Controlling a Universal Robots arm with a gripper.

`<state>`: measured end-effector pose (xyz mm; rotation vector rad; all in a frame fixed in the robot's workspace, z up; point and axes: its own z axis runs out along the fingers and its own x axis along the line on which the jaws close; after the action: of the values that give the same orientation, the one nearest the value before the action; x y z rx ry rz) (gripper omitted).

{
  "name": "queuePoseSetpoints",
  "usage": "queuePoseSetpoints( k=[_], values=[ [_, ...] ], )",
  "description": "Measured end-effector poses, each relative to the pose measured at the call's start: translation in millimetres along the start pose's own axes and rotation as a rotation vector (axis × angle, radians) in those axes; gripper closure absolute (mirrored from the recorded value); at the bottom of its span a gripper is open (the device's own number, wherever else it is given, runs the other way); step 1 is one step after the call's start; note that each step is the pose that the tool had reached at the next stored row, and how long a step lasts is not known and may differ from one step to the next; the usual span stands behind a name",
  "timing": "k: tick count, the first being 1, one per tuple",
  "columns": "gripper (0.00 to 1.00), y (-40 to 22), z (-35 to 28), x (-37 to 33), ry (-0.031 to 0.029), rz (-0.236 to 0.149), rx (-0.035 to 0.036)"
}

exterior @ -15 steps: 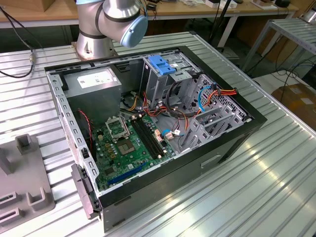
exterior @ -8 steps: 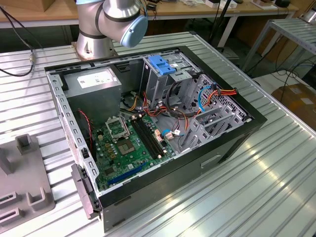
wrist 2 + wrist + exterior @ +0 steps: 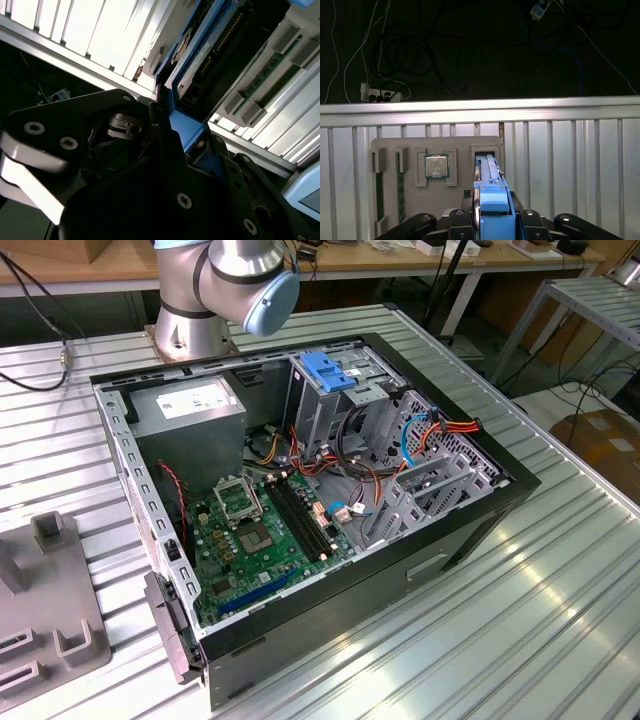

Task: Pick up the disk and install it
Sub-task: 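Pick up the disk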

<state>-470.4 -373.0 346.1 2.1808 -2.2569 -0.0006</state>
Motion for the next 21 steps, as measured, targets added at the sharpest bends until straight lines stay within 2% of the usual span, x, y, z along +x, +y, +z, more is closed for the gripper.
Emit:
queuePoseSetpoints(
  k=[6, 14, 21],
  values=[
    [0.63, 0.0, -11.8, 0.0, 0.0000, 0.000, 0.0000],
    [0.63, 0.1, -21.9, 0.1, 0.0000, 0.000, 0.0000],
    [0.63, 0.1, -34.7, 0.1, -0.0002, 0.000, -0.0001]
  ],
)
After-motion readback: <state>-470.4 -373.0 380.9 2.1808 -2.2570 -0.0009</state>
